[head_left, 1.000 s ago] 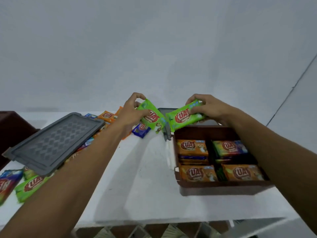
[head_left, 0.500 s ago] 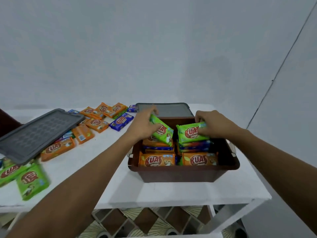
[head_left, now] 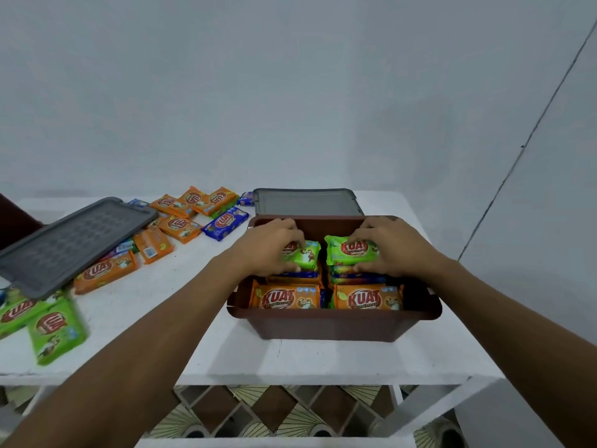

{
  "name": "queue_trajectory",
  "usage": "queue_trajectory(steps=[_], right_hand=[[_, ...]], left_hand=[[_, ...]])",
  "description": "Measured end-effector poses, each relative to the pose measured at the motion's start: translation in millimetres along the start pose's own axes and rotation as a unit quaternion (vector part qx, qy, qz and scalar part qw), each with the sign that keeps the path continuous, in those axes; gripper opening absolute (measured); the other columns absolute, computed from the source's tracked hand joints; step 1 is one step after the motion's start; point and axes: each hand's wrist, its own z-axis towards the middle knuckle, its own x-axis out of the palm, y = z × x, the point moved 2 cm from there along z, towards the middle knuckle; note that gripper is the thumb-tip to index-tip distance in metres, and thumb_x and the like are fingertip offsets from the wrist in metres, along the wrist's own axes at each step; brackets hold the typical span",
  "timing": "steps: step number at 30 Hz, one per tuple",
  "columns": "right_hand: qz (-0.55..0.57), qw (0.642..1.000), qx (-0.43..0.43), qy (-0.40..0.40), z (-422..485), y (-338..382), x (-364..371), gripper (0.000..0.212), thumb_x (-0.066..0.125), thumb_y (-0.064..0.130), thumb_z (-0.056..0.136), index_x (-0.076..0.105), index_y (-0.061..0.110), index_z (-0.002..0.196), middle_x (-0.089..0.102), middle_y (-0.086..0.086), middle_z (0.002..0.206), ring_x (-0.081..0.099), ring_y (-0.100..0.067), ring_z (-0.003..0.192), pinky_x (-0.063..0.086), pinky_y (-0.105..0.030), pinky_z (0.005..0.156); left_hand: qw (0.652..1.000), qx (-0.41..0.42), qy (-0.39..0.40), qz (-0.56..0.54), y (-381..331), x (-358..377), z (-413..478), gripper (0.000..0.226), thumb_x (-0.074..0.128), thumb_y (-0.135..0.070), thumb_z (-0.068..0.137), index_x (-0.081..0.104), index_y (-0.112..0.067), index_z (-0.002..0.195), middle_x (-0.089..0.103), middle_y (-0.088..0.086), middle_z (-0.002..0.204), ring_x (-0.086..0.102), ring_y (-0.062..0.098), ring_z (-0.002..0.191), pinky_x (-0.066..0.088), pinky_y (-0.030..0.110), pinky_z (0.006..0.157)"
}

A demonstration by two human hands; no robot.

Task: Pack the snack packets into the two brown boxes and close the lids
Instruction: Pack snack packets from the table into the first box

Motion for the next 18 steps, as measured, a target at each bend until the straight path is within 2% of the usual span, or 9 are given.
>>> queue_trajectory(steps=[4,6,10,13,18], right_hand=[[-0.013,0.999,0.030,-0.019,0.5,1.4,0.9,0.052,0.069,0.061,0.073,0.055,0.034,0.116,0.058,0.007,0.107,0.055,-0.017,0.099,0.043,-0.030,0.076],[-0.023,0.999,0.027,-0.021,1.4,1.9,0.7,0.053,0.067,0.063,0.072,0.054,0.034,0.114,0.061,0.008,0.105,0.057,-0.015,0.094,0.042,-0.029,0.072],[-0.039,0.999,0.027,-0.006,1.7,3.0,1.8,0.059,0.068,0.069,0.067,0.050,0.036,0.112,0.060,0.012,0.105,0.058,-0.014,0.091,0.048,-0.031,0.074],[-0.064,0.998,0.027,0.000,1.7,5.5,3.0,0.055,0.068,0.065,0.072,0.046,0.034,0.111,0.060,0.010,0.107,0.057,-0.015,0.089,0.045,-0.030,0.072],[-0.064,0.997,0.028,0.040,4.6,9.0,-2.3,0.057,0.064,0.072,0.068,0.044,0.034,0.106,0.059,0.012,0.103,0.057,-0.013,0.089,0.050,-0.033,0.077]], left_hand=[[0.999,-0.021,-0.027,0.031,-0.2,2.2,4.4,0.044,0.068,-0.047,0.084,0.055,-0.027,0.120,0.049,-0.003,0.127,0.046,0.016,0.119,0.047,0.034,0.085],[0.998,-0.023,-0.037,0.035,-0.9,3.4,3.6,0.045,0.067,-0.049,0.084,0.054,-0.027,0.121,0.049,-0.003,0.127,0.046,0.016,0.119,0.045,0.032,0.082],[0.998,-0.029,-0.048,0.037,-1.4,3.4,0.6,0.049,0.069,-0.050,0.082,0.055,-0.026,0.122,0.050,-0.003,0.127,0.047,0.017,0.118,0.047,0.034,0.083],[0.998,-0.031,-0.042,0.048,-1.9,5.5,0.4,0.051,0.070,-0.050,0.081,0.054,-0.025,0.122,0.050,-0.002,0.126,0.048,0.018,0.116,0.050,0.036,0.085],[0.998,-0.018,-0.051,0.031,5.5,-4.4,-5.8,0.041,0.069,-0.048,0.083,0.063,-0.024,0.115,0.063,-0.005,0.115,0.058,0.015,0.105,0.050,0.032,0.083]])
